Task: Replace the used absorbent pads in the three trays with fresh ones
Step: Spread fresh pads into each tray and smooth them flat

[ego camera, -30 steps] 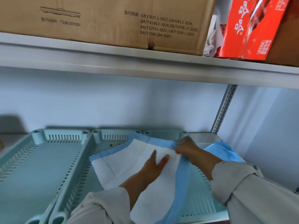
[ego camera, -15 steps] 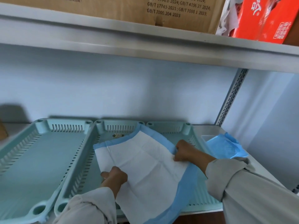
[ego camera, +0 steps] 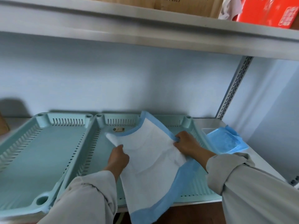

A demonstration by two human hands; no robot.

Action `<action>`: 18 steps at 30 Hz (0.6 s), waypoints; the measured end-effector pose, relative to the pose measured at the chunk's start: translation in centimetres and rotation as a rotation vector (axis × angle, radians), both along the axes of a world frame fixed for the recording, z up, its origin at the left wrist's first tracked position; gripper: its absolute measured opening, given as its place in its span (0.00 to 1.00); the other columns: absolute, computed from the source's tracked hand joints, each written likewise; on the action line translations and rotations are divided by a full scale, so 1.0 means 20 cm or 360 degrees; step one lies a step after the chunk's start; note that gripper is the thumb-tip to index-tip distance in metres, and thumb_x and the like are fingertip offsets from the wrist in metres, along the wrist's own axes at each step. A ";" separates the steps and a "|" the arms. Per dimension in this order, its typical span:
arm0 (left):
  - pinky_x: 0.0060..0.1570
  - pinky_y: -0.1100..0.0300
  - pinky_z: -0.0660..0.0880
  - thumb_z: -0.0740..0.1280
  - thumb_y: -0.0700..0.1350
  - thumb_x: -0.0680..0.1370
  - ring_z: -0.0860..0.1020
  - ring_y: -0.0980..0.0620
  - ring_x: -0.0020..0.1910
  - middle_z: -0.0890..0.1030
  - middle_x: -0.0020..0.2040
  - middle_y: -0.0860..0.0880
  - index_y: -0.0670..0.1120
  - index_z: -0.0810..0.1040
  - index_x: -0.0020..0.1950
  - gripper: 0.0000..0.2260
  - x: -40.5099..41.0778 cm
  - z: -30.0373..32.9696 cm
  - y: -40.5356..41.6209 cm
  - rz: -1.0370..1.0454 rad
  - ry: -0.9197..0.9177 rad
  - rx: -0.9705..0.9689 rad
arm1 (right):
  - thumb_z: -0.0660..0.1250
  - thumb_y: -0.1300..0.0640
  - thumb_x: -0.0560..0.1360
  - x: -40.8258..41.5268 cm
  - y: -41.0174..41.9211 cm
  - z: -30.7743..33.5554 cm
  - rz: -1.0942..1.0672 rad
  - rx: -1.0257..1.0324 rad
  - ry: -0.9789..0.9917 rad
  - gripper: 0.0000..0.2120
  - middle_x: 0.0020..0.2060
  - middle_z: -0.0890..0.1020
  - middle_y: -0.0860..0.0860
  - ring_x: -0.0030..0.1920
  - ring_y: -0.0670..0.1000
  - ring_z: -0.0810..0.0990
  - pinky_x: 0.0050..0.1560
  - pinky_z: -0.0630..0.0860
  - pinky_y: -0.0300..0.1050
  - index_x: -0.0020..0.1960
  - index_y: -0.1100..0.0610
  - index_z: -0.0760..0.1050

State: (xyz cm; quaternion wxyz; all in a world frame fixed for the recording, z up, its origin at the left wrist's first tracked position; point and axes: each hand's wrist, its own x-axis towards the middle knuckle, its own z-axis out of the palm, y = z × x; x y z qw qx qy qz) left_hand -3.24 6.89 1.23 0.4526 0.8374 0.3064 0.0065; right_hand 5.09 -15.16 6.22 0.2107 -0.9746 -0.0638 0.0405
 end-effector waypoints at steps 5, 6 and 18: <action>0.71 0.60 0.60 0.57 0.31 0.76 0.62 0.47 0.74 0.59 0.77 0.48 0.45 0.57 0.77 0.30 0.15 0.23 -0.12 -0.0229 -0.0518 0.0285 | 0.61 0.52 0.78 0.03 -0.12 0.17 -0.0346 0.0223 -0.0356 0.16 0.60 0.78 0.58 0.62 0.61 0.75 0.59 0.71 0.50 0.64 0.53 0.74; 0.70 0.60 0.60 0.57 0.31 0.76 0.62 0.48 0.74 0.59 0.77 0.49 0.46 0.57 0.77 0.30 0.19 0.26 -0.16 -0.0266 -0.0581 0.0277 | 0.61 0.52 0.78 0.04 -0.17 0.18 -0.0404 0.0261 -0.0365 0.16 0.60 0.78 0.58 0.61 0.61 0.76 0.59 0.72 0.50 0.64 0.53 0.74; 0.65 0.57 0.68 0.57 0.34 0.77 0.71 0.45 0.67 0.70 0.70 0.45 0.47 0.67 0.73 0.24 0.23 -0.03 -0.56 -0.0751 -0.0095 0.0303 | 0.65 0.65 0.74 -0.06 -0.58 -0.13 -0.0547 0.0220 0.0336 0.24 0.64 0.72 0.62 0.65 0.61 0.71 0.64 0.69 0.49 0.69 0.64 0.66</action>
